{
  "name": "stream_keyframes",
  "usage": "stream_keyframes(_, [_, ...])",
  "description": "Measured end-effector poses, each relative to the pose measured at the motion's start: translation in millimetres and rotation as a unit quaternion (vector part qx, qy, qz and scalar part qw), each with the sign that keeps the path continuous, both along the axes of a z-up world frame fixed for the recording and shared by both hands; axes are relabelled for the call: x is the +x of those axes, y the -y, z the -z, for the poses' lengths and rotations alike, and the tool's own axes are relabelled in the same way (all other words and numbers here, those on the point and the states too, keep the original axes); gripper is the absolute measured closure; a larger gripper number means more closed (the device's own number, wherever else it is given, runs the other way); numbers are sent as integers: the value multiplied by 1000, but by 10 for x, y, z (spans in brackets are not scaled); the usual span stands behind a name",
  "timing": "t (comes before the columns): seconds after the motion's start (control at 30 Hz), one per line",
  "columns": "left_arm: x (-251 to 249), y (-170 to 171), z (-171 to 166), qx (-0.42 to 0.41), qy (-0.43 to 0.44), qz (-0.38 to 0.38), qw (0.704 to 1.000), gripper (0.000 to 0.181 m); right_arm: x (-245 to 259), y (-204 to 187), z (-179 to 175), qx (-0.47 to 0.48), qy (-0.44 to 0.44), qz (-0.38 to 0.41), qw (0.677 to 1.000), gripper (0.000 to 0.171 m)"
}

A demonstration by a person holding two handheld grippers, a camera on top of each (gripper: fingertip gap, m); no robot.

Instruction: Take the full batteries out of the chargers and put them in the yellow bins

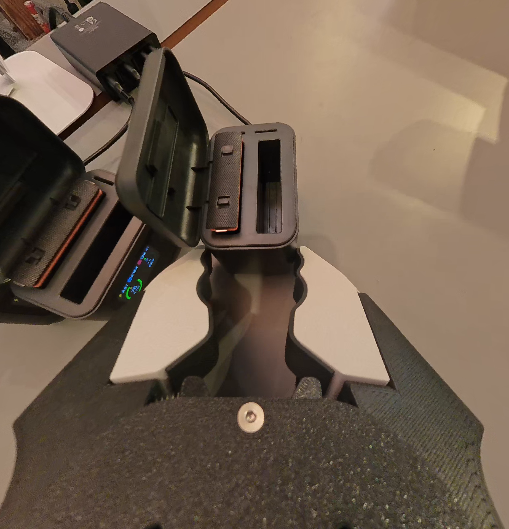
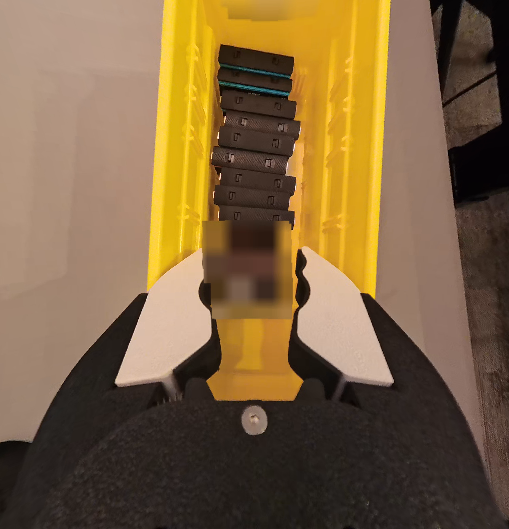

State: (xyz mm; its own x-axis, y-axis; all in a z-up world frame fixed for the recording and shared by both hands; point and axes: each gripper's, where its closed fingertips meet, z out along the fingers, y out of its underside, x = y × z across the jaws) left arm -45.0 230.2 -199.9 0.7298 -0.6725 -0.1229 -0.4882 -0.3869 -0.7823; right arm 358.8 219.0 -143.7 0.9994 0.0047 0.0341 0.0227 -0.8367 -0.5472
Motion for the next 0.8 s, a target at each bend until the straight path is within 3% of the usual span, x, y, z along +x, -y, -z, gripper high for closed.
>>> stream_keyframes(0.13, [0, 1, 1, 0, 0, 0, 1000, 126, -24, -7, -123, 33, 0, -19, 999, 114])
stream_keyframes(0.23, [0, 0, 1, 0, 0, 0, 1000, 126, -106, -66, -416, 91, 10, -49, 995, 110])
stream_keyframes(0.37, [8, 5, 4, -2, 1, 3, 1000, 124, -659, -163, -949, 180, 34, -172, 968, 112])
stream_keyframes(0.5, [24, -14, 9, -5, 2, 3, 1000, 116, -1597, -121, -1121, 204, 73, -368, 904, 122])
stream_keyframes(0.63, [75, -67, -2, 5, -4, -2, 1000, 118, -2487, -26, -889, 166, 122, -536, 819, 134])
stream_keyframes(0.8, [101, -104, -9, -1, 6, -6, 1000, 124, -3288, 46, -476, 109, 158, -692, 696, 149])
